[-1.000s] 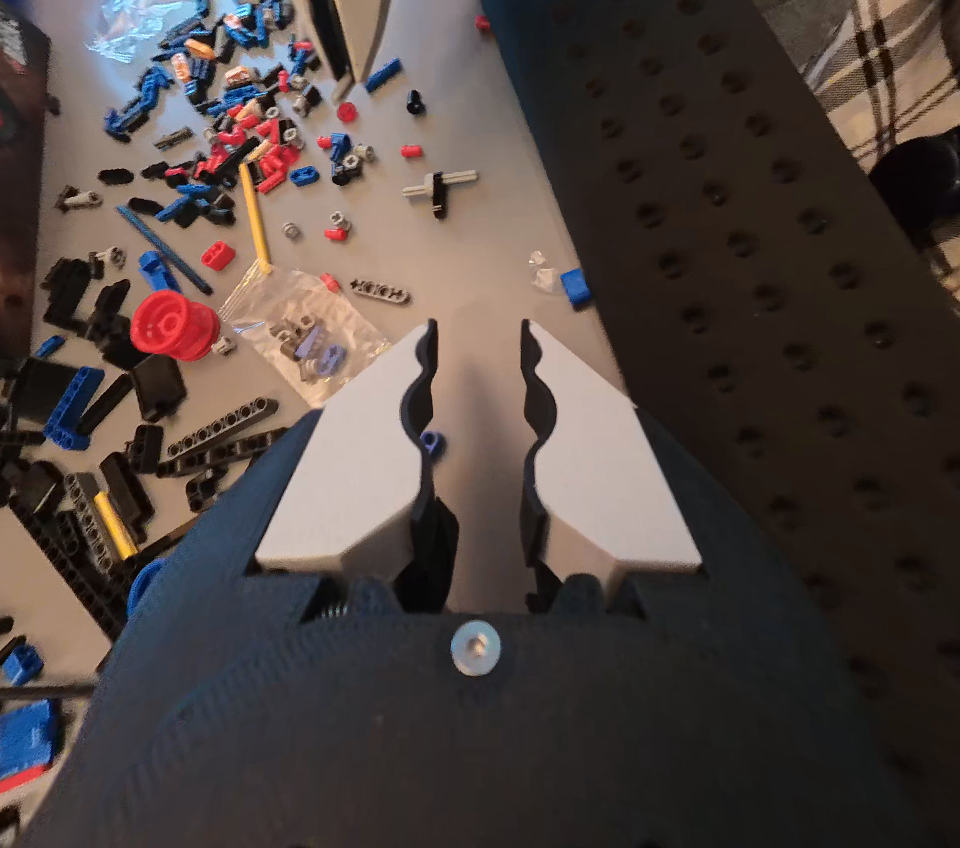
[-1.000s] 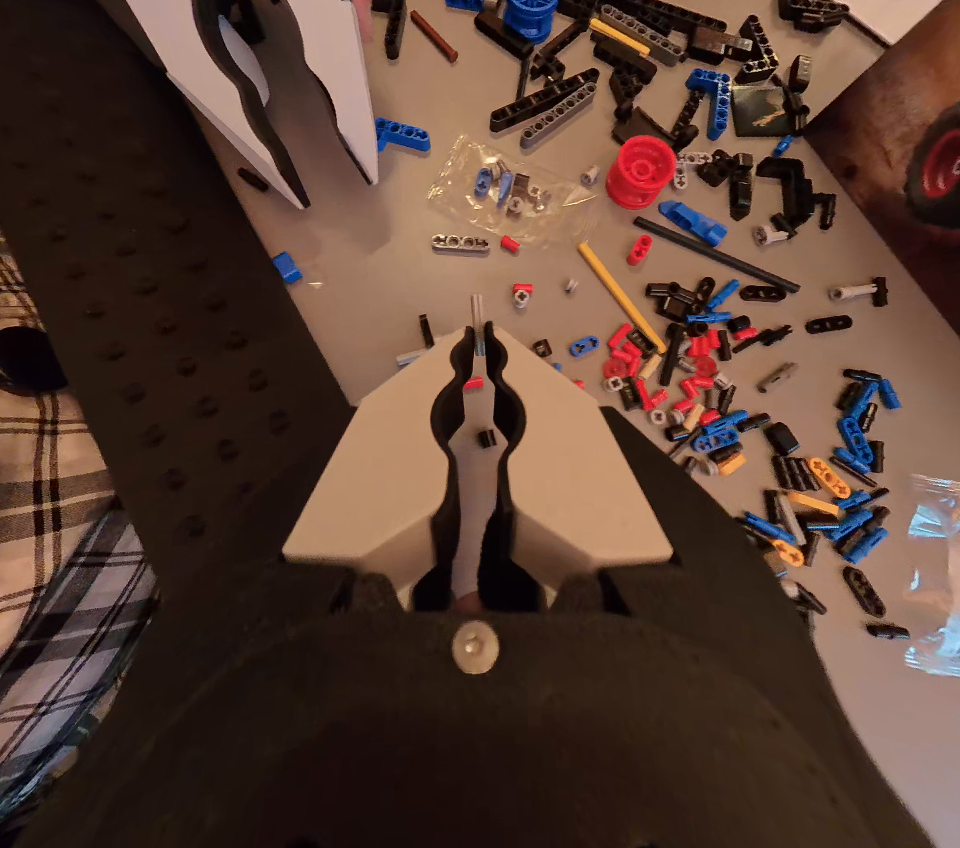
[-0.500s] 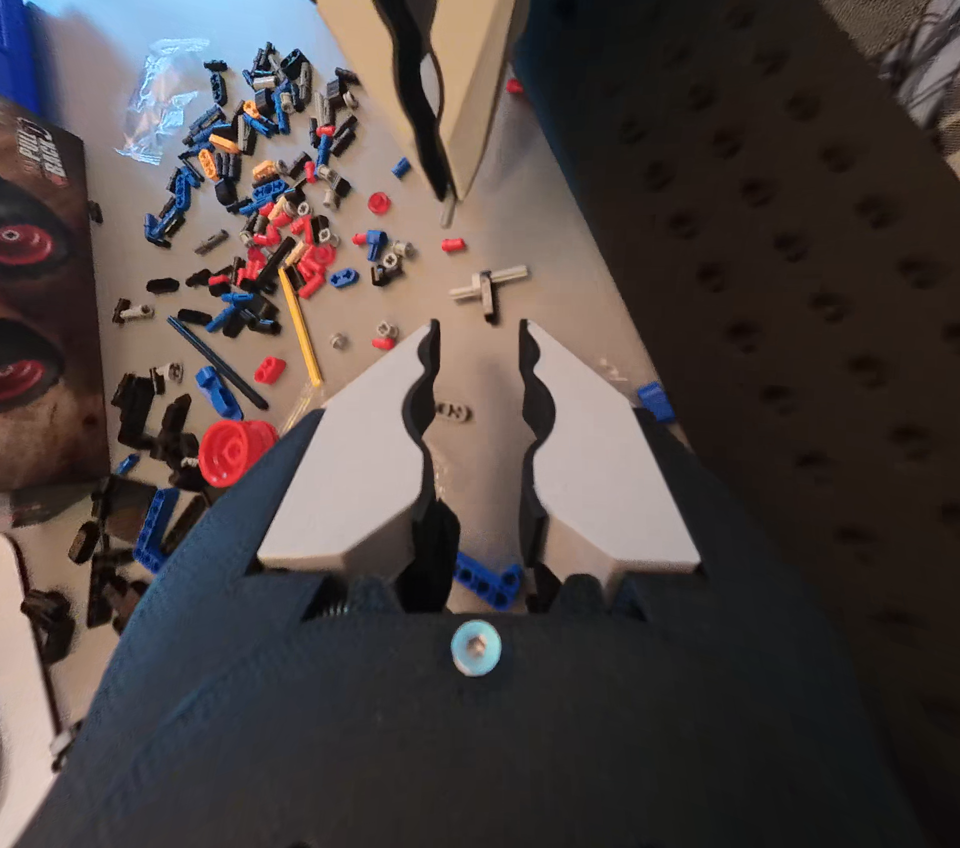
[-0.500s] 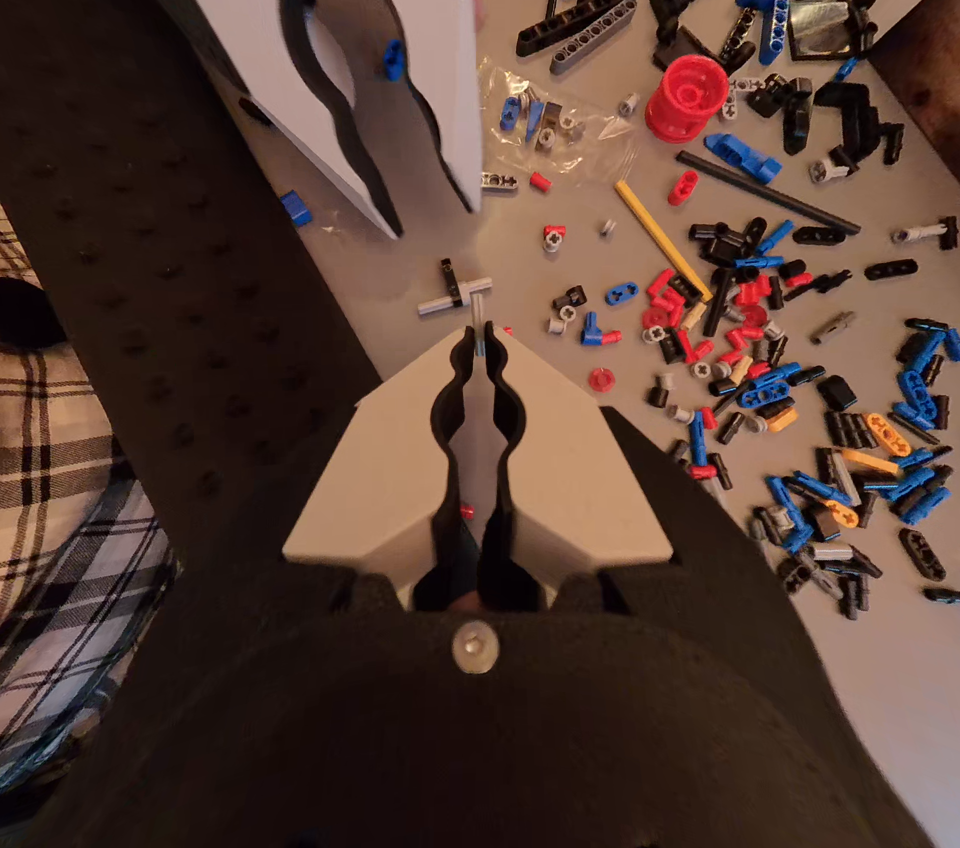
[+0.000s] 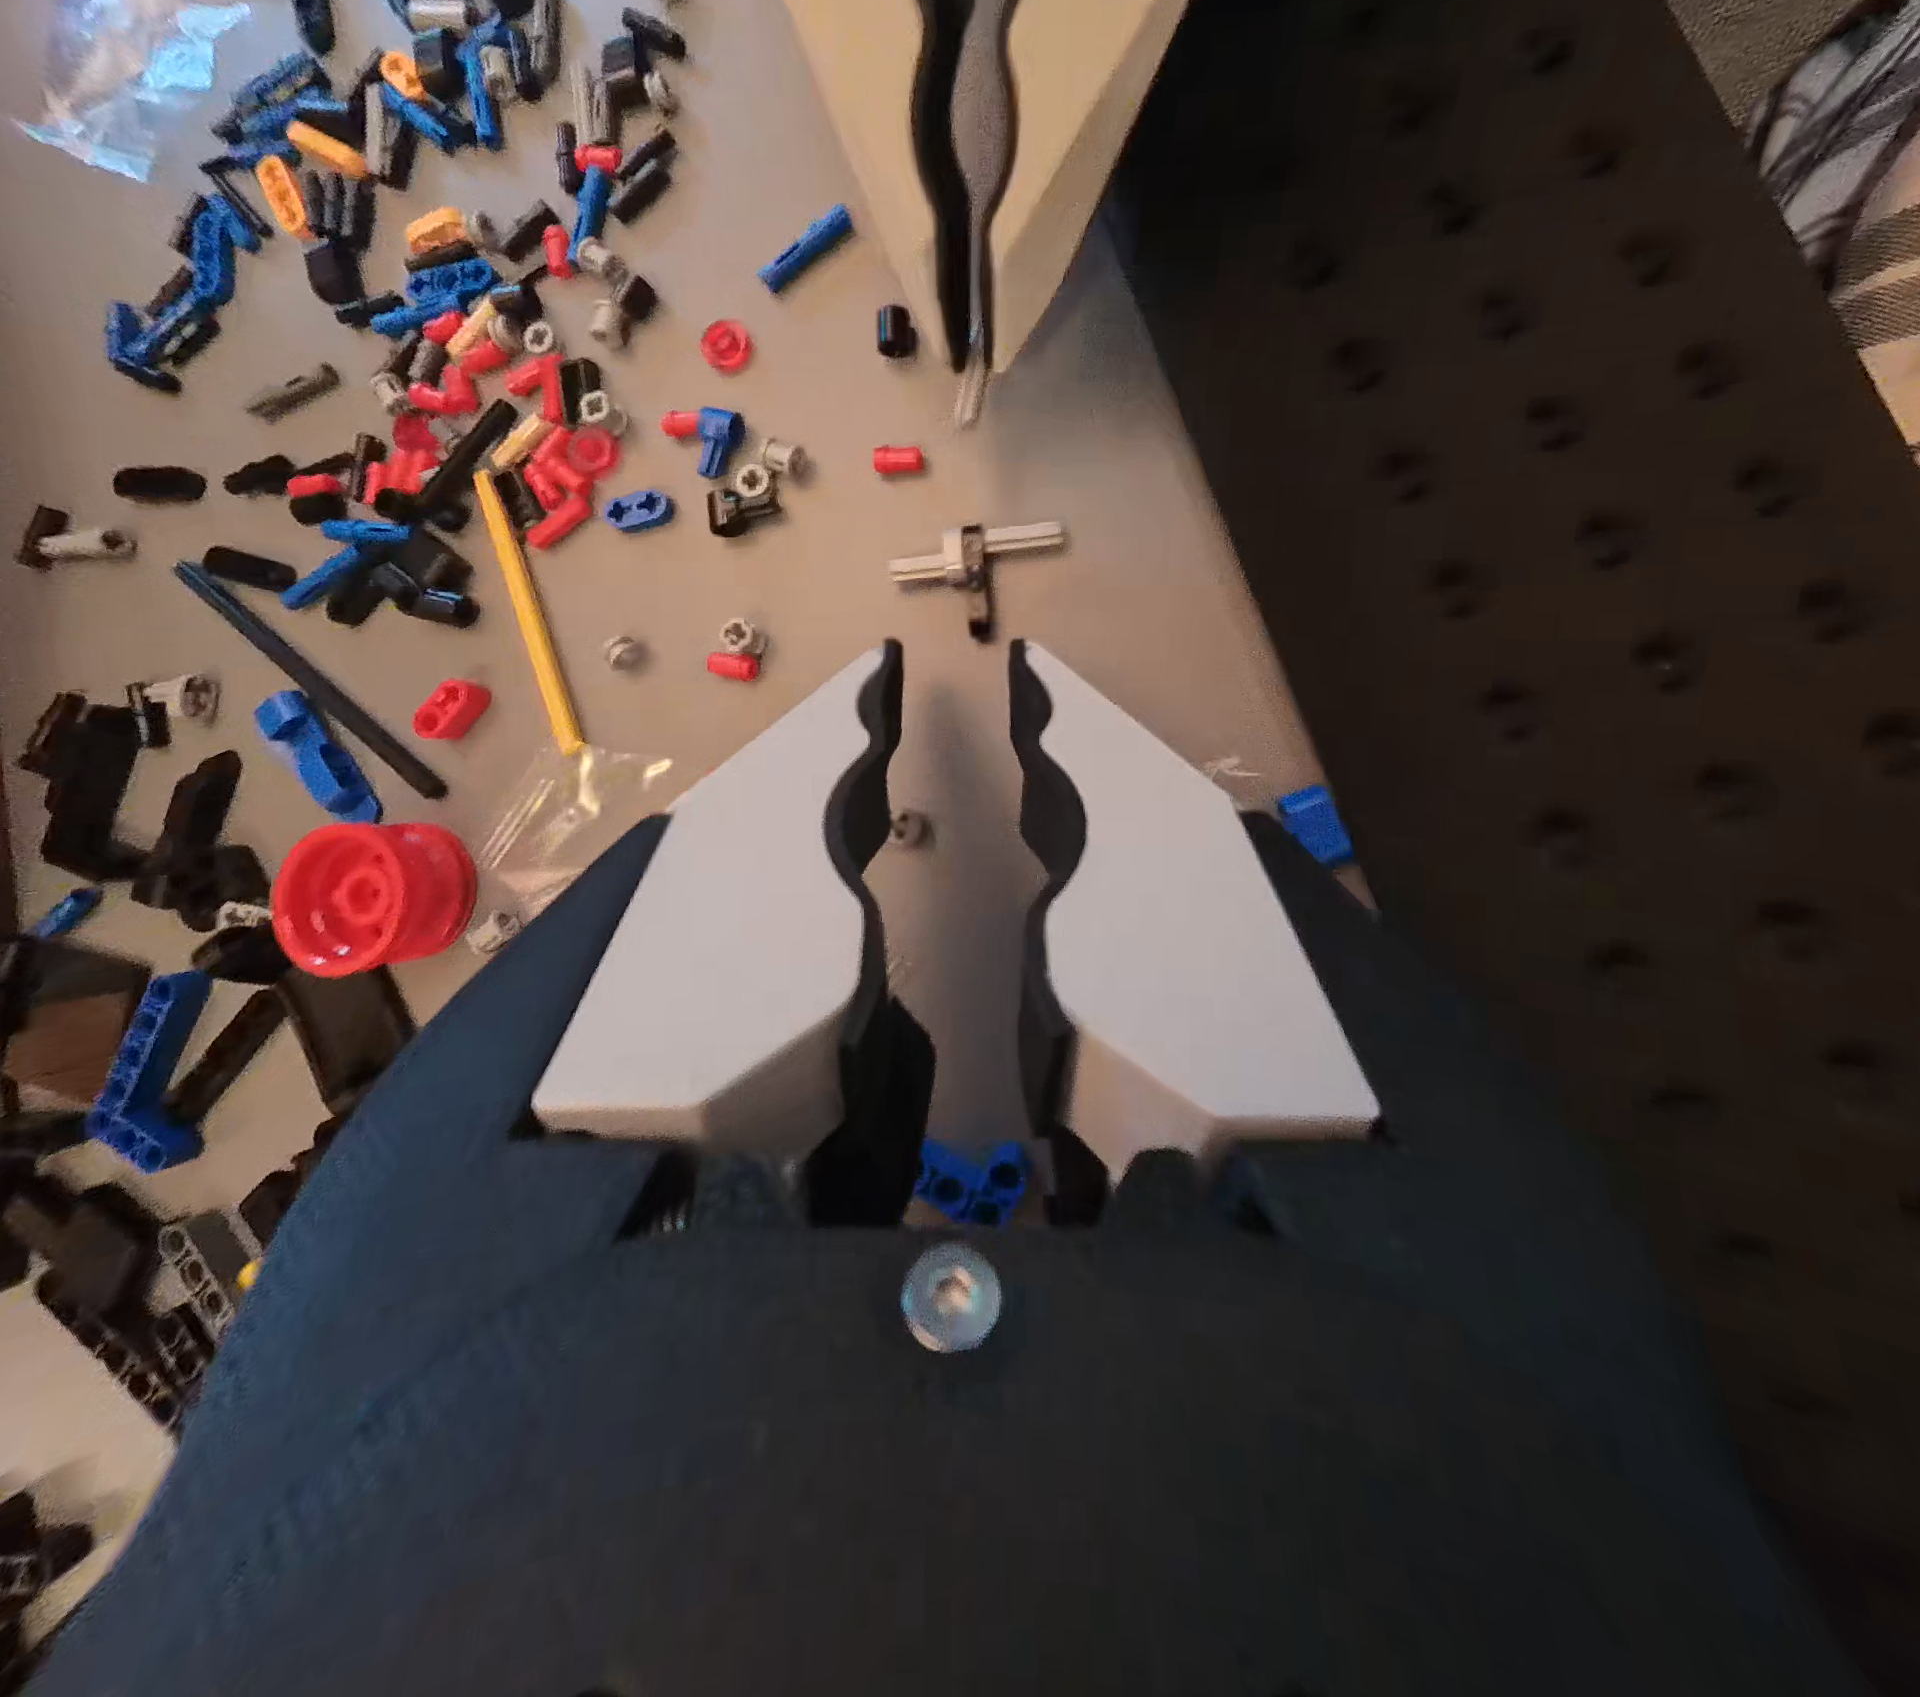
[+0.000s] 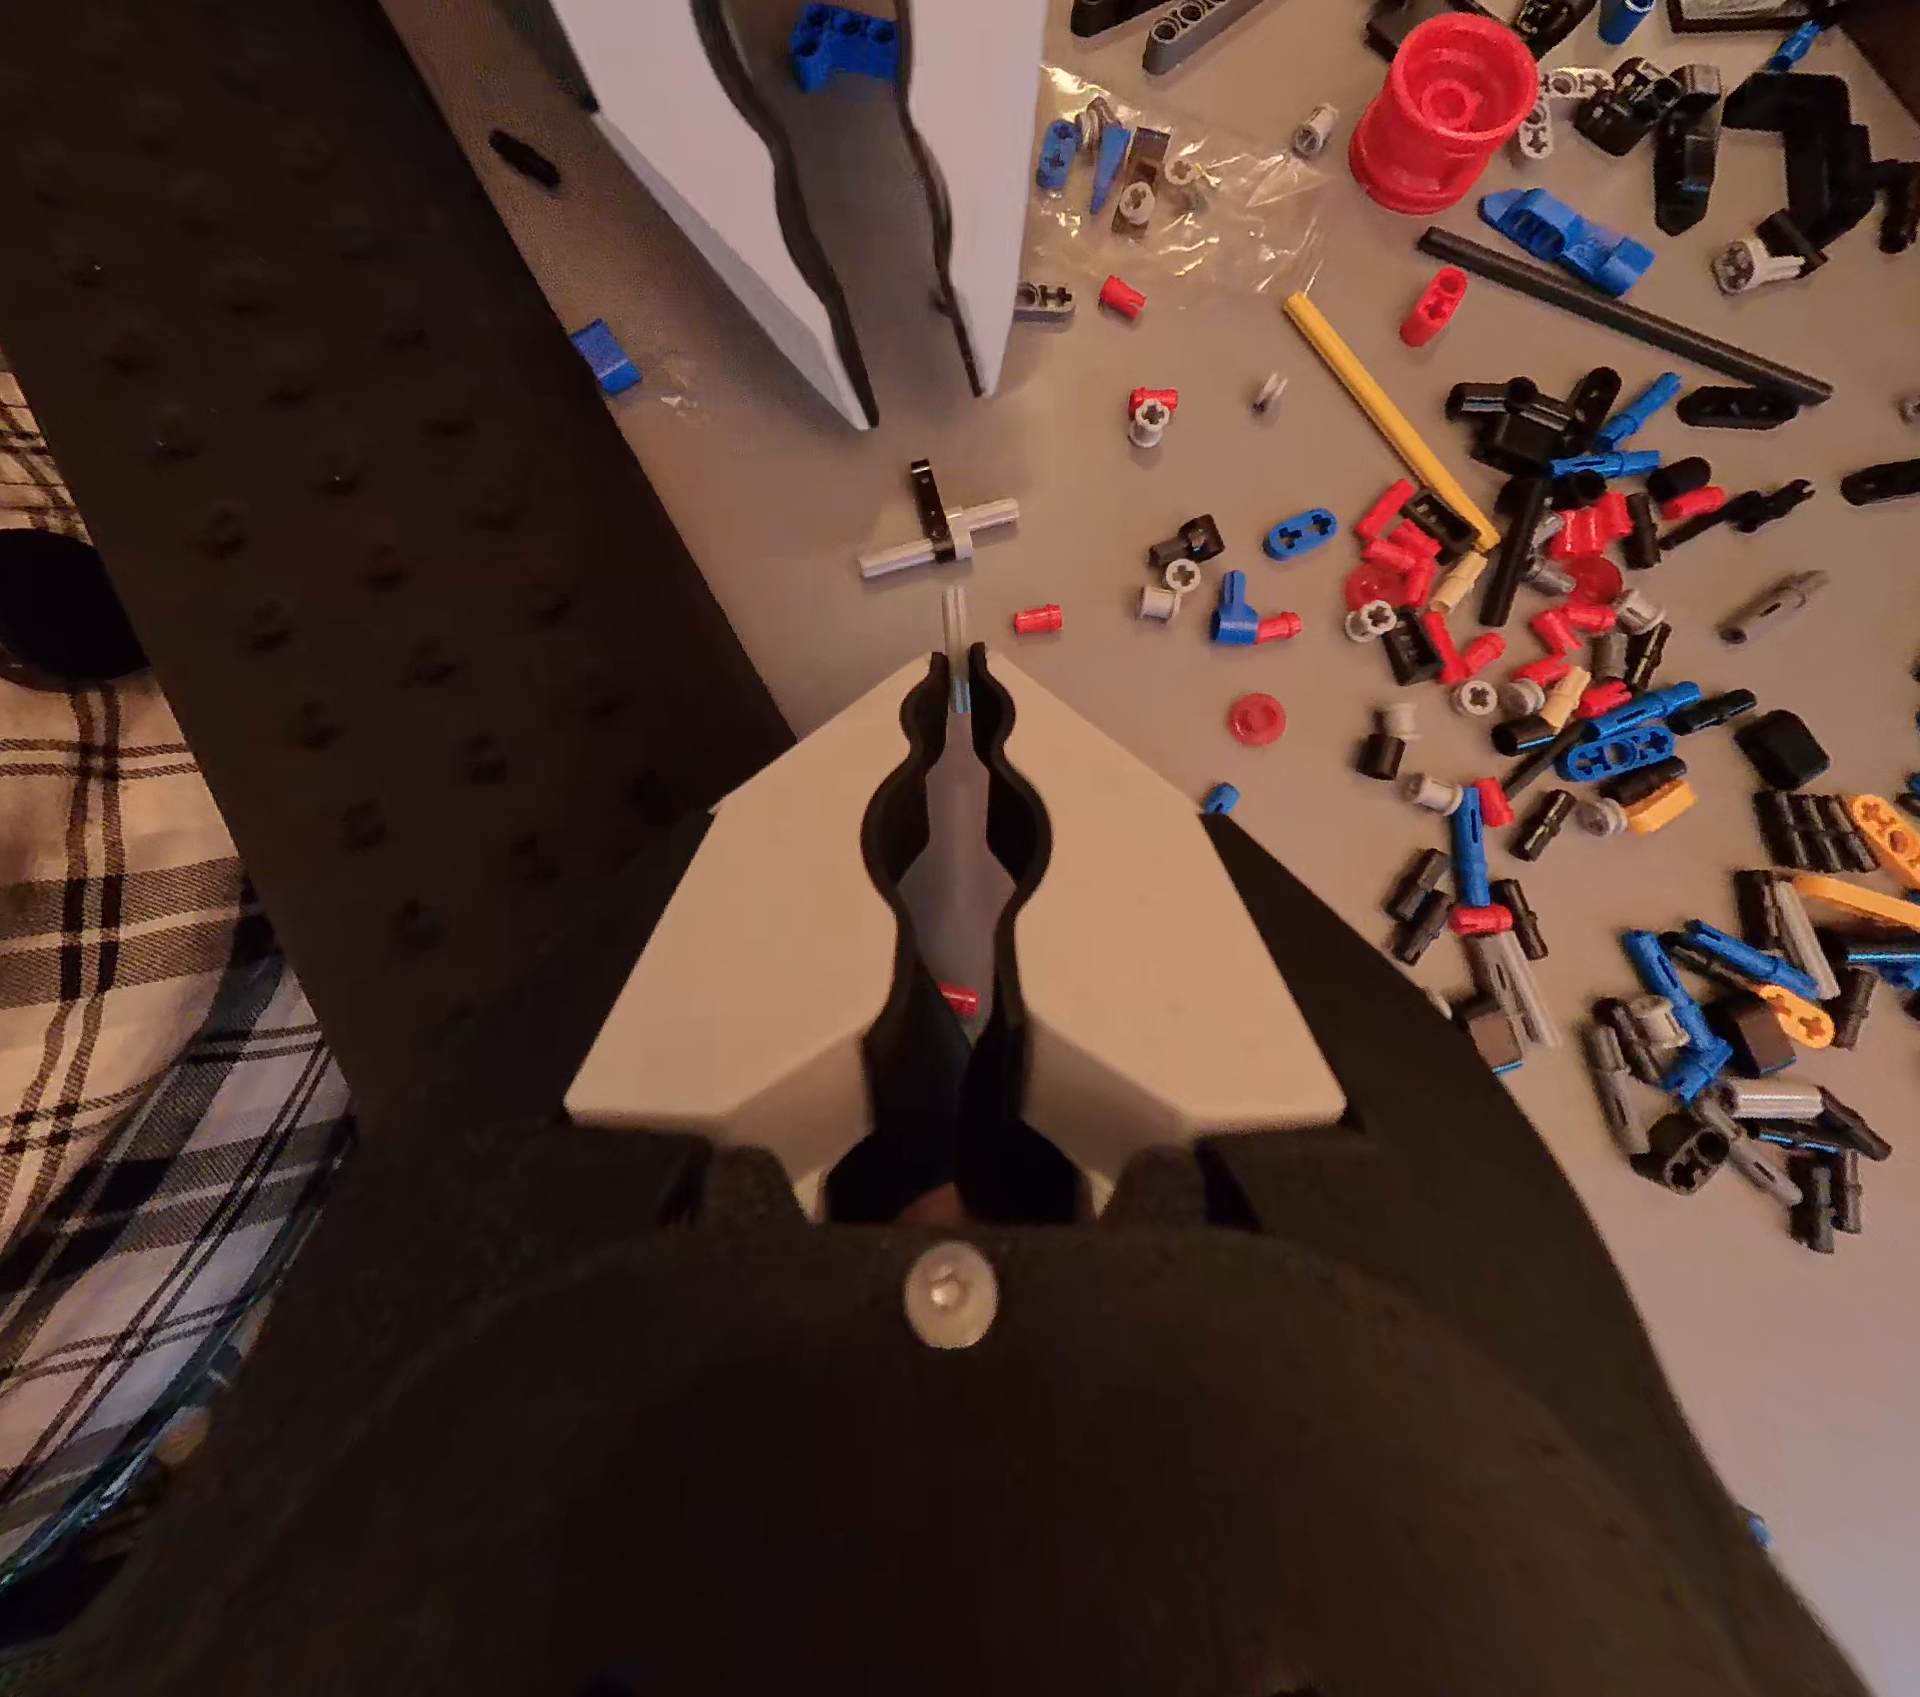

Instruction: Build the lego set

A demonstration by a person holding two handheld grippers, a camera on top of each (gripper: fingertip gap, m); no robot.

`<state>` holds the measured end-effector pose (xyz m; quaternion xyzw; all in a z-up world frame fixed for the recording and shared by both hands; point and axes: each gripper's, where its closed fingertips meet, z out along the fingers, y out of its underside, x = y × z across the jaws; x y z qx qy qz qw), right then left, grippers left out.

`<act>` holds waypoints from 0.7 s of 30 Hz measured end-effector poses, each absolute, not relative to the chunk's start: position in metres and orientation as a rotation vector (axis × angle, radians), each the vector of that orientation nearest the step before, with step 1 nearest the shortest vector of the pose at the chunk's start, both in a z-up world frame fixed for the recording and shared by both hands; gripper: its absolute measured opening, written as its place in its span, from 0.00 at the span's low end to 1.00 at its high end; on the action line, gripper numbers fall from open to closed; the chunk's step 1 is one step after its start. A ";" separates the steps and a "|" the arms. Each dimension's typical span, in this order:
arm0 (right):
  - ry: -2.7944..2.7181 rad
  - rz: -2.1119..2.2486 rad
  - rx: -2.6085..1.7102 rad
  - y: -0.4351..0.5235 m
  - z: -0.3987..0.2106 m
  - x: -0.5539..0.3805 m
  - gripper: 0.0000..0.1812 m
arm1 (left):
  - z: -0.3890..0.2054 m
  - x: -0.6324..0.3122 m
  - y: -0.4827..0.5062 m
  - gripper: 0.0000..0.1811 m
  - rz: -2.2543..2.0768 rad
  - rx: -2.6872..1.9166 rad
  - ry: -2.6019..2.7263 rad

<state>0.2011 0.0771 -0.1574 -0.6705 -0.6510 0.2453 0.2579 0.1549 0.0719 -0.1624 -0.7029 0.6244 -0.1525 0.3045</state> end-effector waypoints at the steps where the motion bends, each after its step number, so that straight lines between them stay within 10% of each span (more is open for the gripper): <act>1: -1.765 0.662 -1.818 0.077 -0.157 0.202 0.01 | -0.165 0.155 0.071 0.11 -0.428 -1.881 1.669; 21: -1.916 0.635 -1.737 0.069 -0.167 0.200 0.02 | -0.172 0.174 0.075 0.10 -0.285 -1.830 1.660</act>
